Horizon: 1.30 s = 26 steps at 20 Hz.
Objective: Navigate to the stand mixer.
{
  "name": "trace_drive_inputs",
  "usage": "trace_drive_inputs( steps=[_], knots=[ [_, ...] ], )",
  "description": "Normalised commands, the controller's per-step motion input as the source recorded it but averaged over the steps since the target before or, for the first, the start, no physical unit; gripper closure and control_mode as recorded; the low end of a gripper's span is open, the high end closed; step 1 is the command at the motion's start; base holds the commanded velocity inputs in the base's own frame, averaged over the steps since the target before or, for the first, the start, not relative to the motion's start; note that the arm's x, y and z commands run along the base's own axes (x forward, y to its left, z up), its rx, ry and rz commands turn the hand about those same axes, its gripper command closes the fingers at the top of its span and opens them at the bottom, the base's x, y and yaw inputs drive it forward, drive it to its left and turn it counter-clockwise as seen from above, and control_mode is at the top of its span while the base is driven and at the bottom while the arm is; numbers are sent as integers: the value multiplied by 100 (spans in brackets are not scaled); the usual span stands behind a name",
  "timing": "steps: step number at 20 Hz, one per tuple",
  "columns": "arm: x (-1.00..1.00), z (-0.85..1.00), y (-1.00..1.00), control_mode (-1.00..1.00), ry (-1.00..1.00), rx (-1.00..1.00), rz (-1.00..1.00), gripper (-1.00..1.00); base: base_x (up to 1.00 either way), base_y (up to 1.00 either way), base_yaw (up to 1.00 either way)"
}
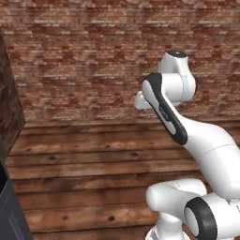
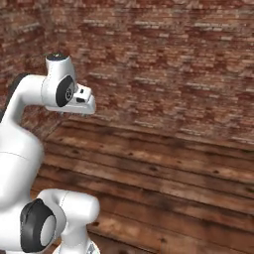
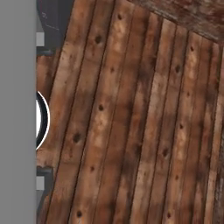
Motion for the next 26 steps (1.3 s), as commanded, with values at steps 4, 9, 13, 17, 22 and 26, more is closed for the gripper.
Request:
trace_drive_inputs(
  steps=[4, 9, 13, 17, 22, 26],
  knots=[
    [0, 0, 0, 100, 0, 0, 0, -100, -36, -30, -65],
    [0, 0, 0, 100, 0, 0, 0, -100, -3, -15, -74],
    [0, 0, 0, 100, 0, 0, 0, -100, 0, -25, -73],
    [0, 0, 0, 100, 0, 0, 0, -100, 0, -37, -70],
    [0, 0, 0, 100, 0, 0, 0, -100, 0, -44, -70],
    [0, 0, 0, 100, 0, 0, 0, -100, 0, -50, -68]
  ],
)
